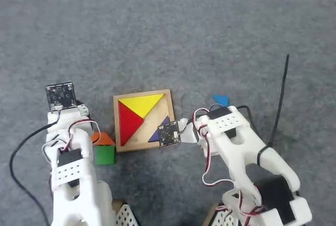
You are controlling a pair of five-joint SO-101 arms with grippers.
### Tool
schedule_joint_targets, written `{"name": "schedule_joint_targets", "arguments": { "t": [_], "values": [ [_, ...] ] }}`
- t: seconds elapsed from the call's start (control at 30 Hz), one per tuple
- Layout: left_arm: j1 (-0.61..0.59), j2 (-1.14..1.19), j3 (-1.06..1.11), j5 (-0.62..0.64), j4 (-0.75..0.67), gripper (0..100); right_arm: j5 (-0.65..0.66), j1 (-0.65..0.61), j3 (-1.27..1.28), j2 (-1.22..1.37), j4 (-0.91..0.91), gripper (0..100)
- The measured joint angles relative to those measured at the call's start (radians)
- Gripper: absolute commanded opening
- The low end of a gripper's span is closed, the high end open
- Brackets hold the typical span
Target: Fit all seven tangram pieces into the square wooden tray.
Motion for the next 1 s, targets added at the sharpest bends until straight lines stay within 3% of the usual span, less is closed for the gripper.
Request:
{"name": "schedule_joint_targets", "arguments": {
  "t": [0.1, 0.3, 0.6, 0.73, 0.83, 1.0],
  "values": [
    [0.000, 0.000, 0.000, 0.000, 0.000, 1, 0.000, 0.006, 0.002, 0.000, 0.000, 19.7],
    [0.000, 0.000, 0.000, 0.000, 0.000, 1, -0.014, 0.015, -0.015, 0.008, -0.011, 4.5],
    [0.000, 0.000, 0.000, 0.000, 0.000, 1, -0.014, 0.017, -0.015, 0.011, -0.011, 3.9],
    [0.000, 0.000, 0.000, 0.000, 0.000, 1, -0.028, 0.017, -0.015, 0.011, -0.011, 14.1],
    [0.000, 0.000, 0.000, 0.000, 0.000, 1, -0.117, 0.020, 0.002, -0.009, -0.003, 24.6],
    [0.000, 0.000, 0.000, 0.000, 0.000, 1, -0.189, 0.087, 0.009, -0.138, 0.089, 23.6]
  ]
}}
